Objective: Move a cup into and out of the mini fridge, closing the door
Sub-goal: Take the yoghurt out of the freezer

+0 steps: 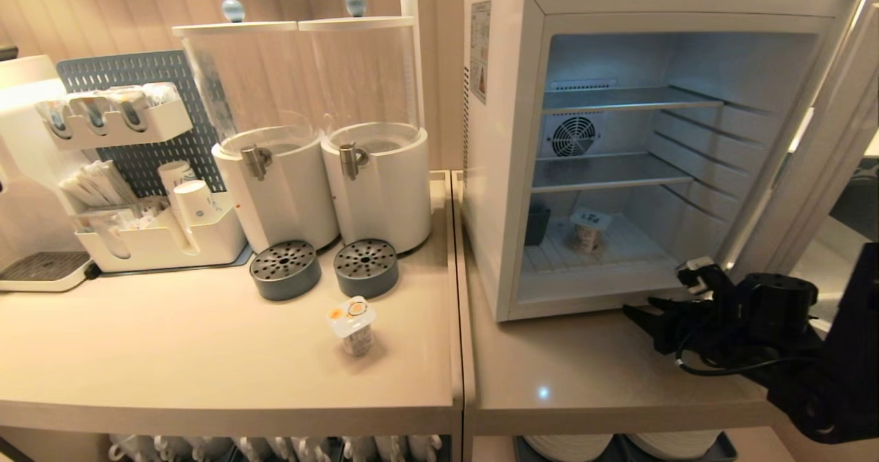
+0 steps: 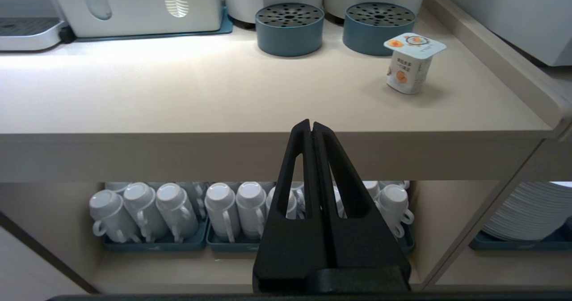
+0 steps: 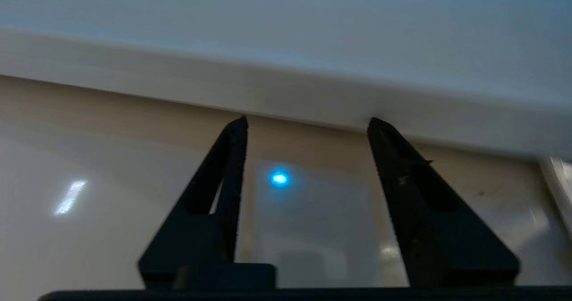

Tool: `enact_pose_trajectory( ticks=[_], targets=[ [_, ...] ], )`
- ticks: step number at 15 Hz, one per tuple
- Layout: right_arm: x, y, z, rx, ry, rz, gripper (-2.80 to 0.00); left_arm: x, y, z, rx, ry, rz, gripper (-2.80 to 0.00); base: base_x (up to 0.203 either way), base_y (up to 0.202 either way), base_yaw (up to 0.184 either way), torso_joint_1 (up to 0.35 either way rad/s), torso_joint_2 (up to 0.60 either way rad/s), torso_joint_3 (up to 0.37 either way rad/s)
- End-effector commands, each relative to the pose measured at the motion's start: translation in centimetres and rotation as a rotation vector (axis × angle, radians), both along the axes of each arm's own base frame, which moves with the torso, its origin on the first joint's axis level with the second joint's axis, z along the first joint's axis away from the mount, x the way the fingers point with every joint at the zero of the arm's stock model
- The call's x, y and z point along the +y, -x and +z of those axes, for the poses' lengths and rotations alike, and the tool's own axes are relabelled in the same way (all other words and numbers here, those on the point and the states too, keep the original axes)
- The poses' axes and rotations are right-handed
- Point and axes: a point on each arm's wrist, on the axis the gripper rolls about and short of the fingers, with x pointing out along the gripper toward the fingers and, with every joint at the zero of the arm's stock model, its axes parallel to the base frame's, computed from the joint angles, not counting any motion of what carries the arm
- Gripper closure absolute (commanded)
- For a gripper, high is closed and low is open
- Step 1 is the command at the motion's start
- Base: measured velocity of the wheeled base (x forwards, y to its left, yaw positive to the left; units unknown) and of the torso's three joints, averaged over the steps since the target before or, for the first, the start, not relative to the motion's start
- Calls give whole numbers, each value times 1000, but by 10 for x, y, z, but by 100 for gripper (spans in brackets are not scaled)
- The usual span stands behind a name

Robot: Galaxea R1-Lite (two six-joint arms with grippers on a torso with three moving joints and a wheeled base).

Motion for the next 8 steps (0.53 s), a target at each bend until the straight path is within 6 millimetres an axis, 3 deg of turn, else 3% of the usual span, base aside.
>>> enact_pose_trajectory(
  ticks=[1,2,4,8],
  targets=[
    [10,-24,-25,-10,32,-26,-280,0,0,0,1,0,1,0,0,0,0,0,0,0],
    [14,-30,-22,-13,42,-34,-280,0,0,0,1,2,1,0,0,0,0,0,0,0],
    [17,-28,6,-50,41,-30,-280,0,0,0,1,2,1,0,0,0,0,0,0,0],
    [19,4,70,-86,15,16,-280,0,0,0,1,2,1,0,0,0,0,0,0,0]
  ],
)
